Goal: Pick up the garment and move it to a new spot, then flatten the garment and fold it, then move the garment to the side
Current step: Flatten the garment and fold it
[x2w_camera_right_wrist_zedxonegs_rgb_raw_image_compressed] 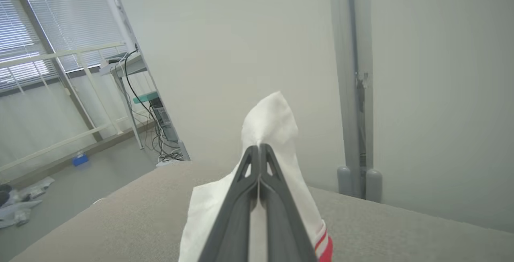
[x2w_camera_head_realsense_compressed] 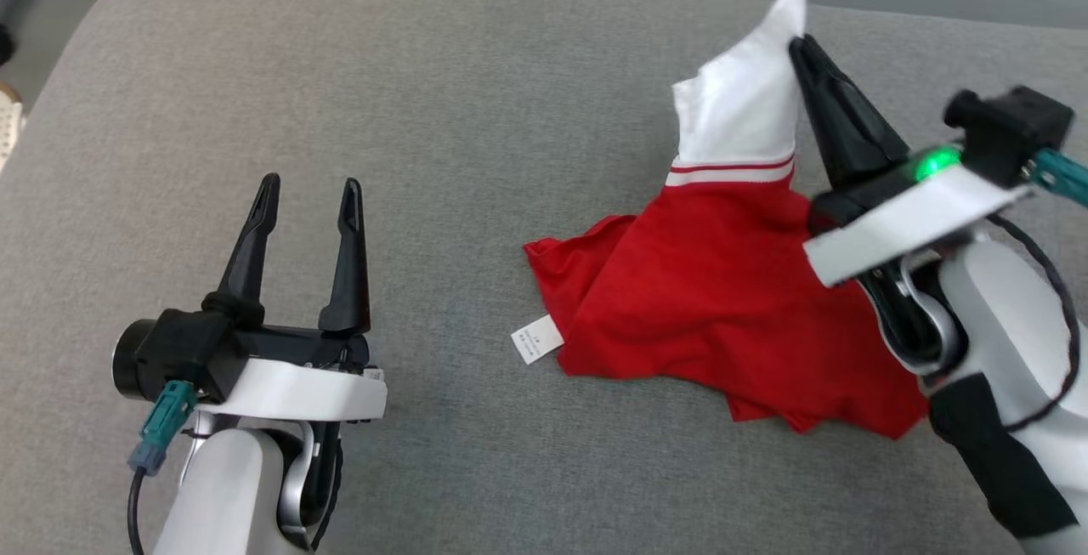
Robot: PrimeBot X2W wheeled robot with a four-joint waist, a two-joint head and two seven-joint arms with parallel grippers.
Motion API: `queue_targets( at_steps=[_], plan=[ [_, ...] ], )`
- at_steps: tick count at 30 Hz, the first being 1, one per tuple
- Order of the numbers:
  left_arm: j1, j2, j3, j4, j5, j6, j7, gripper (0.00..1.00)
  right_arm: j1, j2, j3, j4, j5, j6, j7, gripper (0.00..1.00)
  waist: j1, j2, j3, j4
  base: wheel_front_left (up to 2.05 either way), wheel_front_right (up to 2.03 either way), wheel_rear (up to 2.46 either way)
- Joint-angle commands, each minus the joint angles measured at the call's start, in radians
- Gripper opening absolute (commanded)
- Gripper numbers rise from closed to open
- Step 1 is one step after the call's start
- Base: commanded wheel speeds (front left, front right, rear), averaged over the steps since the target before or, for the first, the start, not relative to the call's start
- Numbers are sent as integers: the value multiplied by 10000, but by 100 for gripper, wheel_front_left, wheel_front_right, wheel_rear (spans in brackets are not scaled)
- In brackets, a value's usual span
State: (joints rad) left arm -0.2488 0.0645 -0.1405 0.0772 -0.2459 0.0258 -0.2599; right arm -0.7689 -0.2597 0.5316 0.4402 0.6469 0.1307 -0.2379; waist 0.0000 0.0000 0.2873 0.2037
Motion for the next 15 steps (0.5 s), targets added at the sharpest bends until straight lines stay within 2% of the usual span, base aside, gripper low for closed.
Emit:
queue_targets(
  at_steps=[1, 4, 5, 10, 15],
  plan=[
    [151, 94, 92, 6, 114, -54, -35, 100, 1009, -272, -611, -816, 131, 4, -140, 0, 0, 0, -222, -522, 0, 0, 0],
    [195, 118, 164, 53, 161, -65, -37, 100, 2673, -341, -1454, -2275, 493, 6, -219, 0, 0, 0, -324, -830, 0, 0, 0],
    [195, 118, 164, 53, 161, -65, -37, 100, 2673, -341, -1454, -2275, 493, 6, -219, 0, 0, 0, -324, -830, 0, 0, 0],
    [372, 279, 272, 108, 190, -46, -37, 100, 5144, -374, -2389, -3992, 234, 10, -269, 0, 0, 0, -452, -1414, 0, 0, 0],
    [492, 437, 373, 146, 121, -7, 23, 100, 6769, -76, -3194, -4642, -273, 10, -289, 0, 0, 0, -673, -1940, 0, 0, 0]
  ],
)
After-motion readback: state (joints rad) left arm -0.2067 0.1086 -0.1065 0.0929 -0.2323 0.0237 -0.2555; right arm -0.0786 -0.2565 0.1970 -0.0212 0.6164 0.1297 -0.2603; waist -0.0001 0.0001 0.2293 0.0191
